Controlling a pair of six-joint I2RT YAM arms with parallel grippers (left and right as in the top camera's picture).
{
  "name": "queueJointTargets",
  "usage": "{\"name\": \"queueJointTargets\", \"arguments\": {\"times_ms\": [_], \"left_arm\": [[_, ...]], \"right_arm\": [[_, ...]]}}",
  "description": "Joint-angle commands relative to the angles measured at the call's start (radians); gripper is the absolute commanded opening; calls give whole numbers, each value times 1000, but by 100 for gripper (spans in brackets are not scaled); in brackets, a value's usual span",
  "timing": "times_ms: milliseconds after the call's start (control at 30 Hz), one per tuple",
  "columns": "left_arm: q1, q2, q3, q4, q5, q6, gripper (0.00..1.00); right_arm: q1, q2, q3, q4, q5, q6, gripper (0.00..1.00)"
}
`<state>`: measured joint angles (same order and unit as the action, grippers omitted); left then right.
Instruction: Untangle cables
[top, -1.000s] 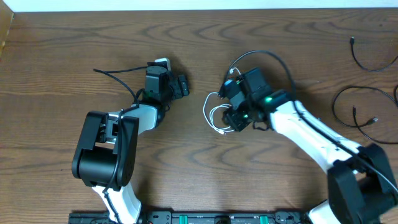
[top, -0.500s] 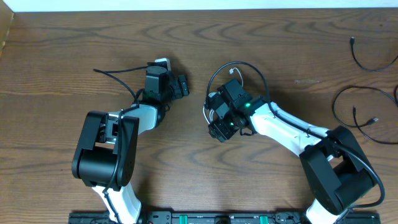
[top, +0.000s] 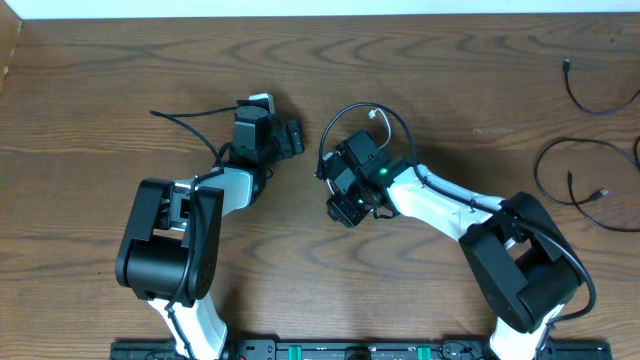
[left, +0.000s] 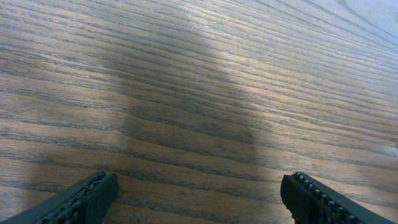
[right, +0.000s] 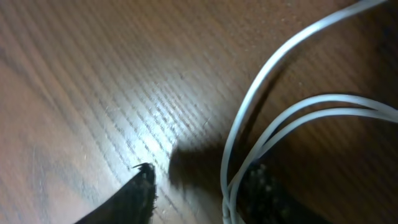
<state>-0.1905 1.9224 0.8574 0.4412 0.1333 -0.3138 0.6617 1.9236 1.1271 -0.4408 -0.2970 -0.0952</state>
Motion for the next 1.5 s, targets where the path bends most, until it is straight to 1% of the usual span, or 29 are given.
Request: {"name": "queueJointTargets", "arguments": {"times_ms": [0,133,167,200,333,500,667,767,900,1167,1267,1300,1467], "left_arm": [[3,4,-2,-19,16,2,89],[3,4,-2,-18,16,2,89],[3,4,-2,-18,16,2,89],[3,4,-2,-18,16,2,89],[3,4,-2,-18,16,2,90],[3,4,-2,-18,16,2,89],[3,4,-2,-18,16,2,90],[3,4,-2,-18,16,2,90],[3,4,-2,-18,16,2,90],[3,4,-2,-18,16,2,90],[3,4,-2,-18,16,2,90],[3,4,-2,-18,16,2,89],[3,4,-2,-18,16,2,90]], "right_arm": [[9,66,-29,-19,7,5,34],[9,66,-29,-22,39,6,9],[9,66,-29,-23,53,13,3],[9,66,-29,-23,71,27,1],[8,66,-29,-23,129,58,1],[-2,65,-29,-23,137,74,1],[-48,45,-27,-24,192,131,1],[-91,-2,-27,-27,194,136,1],[-161,-108,-27,-27,205,136,1],[-327,-351,-27,-27,351,136,1],[-393,-408,-27,-27,378,135,1],[-438,-430,-27,-26,396,135,1],[-591,-454,-27,-10,419,132,1]]}}
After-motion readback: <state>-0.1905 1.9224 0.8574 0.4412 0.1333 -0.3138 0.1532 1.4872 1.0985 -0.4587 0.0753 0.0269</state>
